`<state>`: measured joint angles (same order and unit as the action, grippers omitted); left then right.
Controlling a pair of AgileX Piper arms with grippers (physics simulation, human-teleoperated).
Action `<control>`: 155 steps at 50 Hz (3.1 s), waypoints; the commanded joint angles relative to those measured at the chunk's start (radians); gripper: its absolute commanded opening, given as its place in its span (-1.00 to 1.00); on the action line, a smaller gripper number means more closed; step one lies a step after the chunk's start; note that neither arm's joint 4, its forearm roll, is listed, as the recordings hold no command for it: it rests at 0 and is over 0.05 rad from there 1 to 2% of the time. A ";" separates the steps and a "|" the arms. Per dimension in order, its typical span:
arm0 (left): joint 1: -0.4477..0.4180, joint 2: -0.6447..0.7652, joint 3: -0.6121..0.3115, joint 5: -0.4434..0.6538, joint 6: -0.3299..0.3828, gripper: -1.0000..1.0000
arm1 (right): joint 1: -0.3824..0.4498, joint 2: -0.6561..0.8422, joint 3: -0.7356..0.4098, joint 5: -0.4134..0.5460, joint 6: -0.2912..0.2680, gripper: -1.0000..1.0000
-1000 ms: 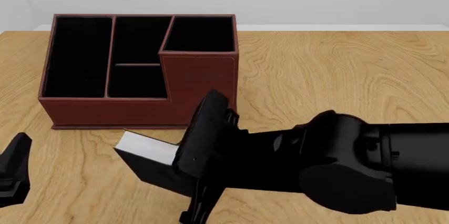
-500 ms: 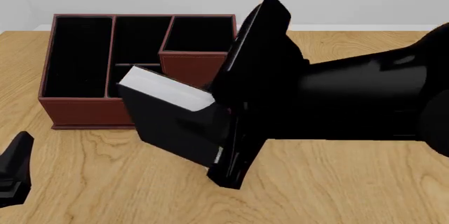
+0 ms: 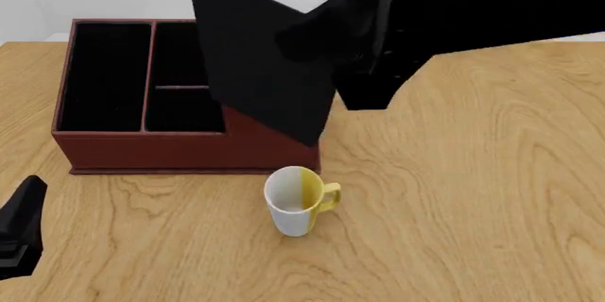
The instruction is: Pick up the book and place it in the right compartment of the caddy.
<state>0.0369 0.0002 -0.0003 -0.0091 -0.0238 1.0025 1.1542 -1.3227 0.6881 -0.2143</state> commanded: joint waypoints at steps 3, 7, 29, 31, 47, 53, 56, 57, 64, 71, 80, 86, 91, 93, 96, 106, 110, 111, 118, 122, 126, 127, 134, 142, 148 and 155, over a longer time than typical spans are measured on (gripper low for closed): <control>-0.005 0.000 0.000 -0.002 -0.004 1.00 | -0.072 0.032 -0.221 0.137 0.008 -1.00; -0.002 0.000 0.000 -0.003 -0.007 1.00 | -0.085 0.050 -0.253 0.156 0.008 -1.00; 0.004 0.000 0.000 -0.008 -0.008 1.00 | -0.163 0.195 -0.446 0.215 0.018 -1.00; 0.000 0.000 0.000 -0.011 -0.008 1.00 | -0.172 0.213 -0.462 0.214 0.023 -1.00; 0.000 0.000 -0.003 -0.017 0.008 1.00 | -0.216 0.374 -0.633 0.228 0.029 -1.00; 0.008 0.000 -0.003 -0.013 0.014 1.00 | -0.240 0.427 -0.694 0.232 0.032 -1.00; 0.012 0.000 -0.004 -0.010 0.015 1.00 | -0.254 0.450 -0.708 0.227 0.029 -1.00; 0.013 0.000 -0.003 -0.010 0.017 1.00 | -0.257 0.458 -0.715 0.226 0.032 -1.00; 0.018 0.000 -0.003 -0.009 0.018 1.00 | -0.277 0.498 -0.714 0.197 0.040 -1.00; 0.027 0.000 -0.001 -0.008 0.019 1.00 | -0.292 0.530 -0.718 0.178 0.049 -1.00; 0.036 0.000 0.000 -0.001 0.022 1.00 | -0.300 0.562 -0.717 0.158 0.052 -1.00; 0.034 0.000 0.000 -0.002 0.023 1.00 | -0.307 0.585 -0.730 0.150 0.058 -1.00; 0.033 0.000 0.000 -0.001 0.027 1.00 | -0.311 0.599 -0.733 0.142 0.061 -1.00; 0.033 0.000 0.000 -0.001 0.027 1.00 | -0.311 0.601 -0.735 0.141 0.065 -1.00; 0.035 0.000 0.000 0.001 0.029 1.00 | -0.309 0.603 -0.723 0.133 0.066 -1.00; 0.041 0.000 0.000 0.006 0.030 1.00 | -0.314 0.616 -0.707 0.113 0.069 -1.00; 0.045 0.000 0.000 0.007 0.032 1.00 | -0.317 0.615 -0.682 0.094 0.074 -1.00; 0.046 0.000 0.000 0.007 0.032 1.00 | -0.317 0.614 -0.674 0.088 0.074 -1.00; 0.050 0.000 0.000 0.011 0.034 1.00 | -0.317 0.618 -0.648 0.065 0.082 -1.00; 0.053 0.000 0.000 0.016 0.037 1.00 | -0.322 0.628 -0.642 0.051 0.084 -1.00; 0.055 0.000 0.000 0.020 0.038 1.00 | -0.324 0.634 -0.630 0.036 0.090 -1.00; 0.055 0.000 0.000 0.021 0.038 1.00 | -0.325 0.635 -0.628 0.033 0.089 -1.00; 0.060 0.001 0.000 0.026 0.043 1.00 | -0.330 0.646 -0.624 0.021 0.093 -1.00; 0.057 0.001 0.000 0.032 0.046 1.00 | -0.336 0.658 -0.613 0.004 0.096 -1.00; 0.058 0.001 0.000 0.036 0.050 1.00 | -0.343 0.660 -0.585 -0.020 0.099 -1.00; 0.054 0.001 0.000 0.038 0.052 1.00 | -0.343 0.656 -0.561 -0.036 0.106 -1.00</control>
<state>0.0935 0.0010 -0.0002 0.0245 0.0240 0.6633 1.8173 -1.9037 0.6809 -0.1342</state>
